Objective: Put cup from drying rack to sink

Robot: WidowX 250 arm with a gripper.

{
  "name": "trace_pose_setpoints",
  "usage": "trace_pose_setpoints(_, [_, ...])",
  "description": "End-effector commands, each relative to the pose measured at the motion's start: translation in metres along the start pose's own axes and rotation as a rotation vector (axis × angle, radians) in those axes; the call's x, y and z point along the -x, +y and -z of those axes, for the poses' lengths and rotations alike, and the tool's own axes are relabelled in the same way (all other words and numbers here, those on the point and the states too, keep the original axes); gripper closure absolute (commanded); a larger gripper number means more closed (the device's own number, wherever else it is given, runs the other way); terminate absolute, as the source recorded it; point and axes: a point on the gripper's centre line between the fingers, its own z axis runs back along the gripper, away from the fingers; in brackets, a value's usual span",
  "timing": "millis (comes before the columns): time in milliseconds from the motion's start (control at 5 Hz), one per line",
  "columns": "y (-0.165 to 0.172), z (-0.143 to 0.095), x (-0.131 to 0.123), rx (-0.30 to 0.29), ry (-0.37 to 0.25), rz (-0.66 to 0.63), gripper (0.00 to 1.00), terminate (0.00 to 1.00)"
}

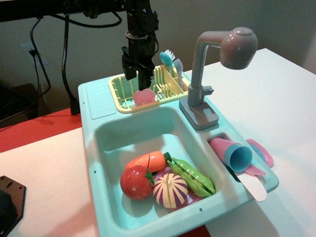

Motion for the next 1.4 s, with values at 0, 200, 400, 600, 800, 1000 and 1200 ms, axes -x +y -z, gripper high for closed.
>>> trace_pose_setpoints(0, [0.000,0.000,0.000,0.000,0.000,0.000,0.00,0.00])
trace_pose_setpoints(200, [0.008,-0.002,-0.014,0.030,-0.005,-0.031,0.00,0.00])
trace_pose_setpoints(400, [0.020,0.008,-0.022,0.006,0.025,-0.053,0.00,0.00])
trace_pose_setpoints(600, [0.024,0.019,-0.023,-0.017,0.047,-0.057,0.00,0.00])
trace_pose_setpoints(800, [0.025,0.027,-0.022,-0.022,0.064,-0.049,0.00,0.00])
trace_pose_setpoints(1000, [0.020,0.038,-0.016,-0.010,0.057,-0.038,1.00,0.00])
trace_pose_setpoints(1200, [0.018,0.039,-0.013,-0.004,0.054,-0.027,1.00,0.00])
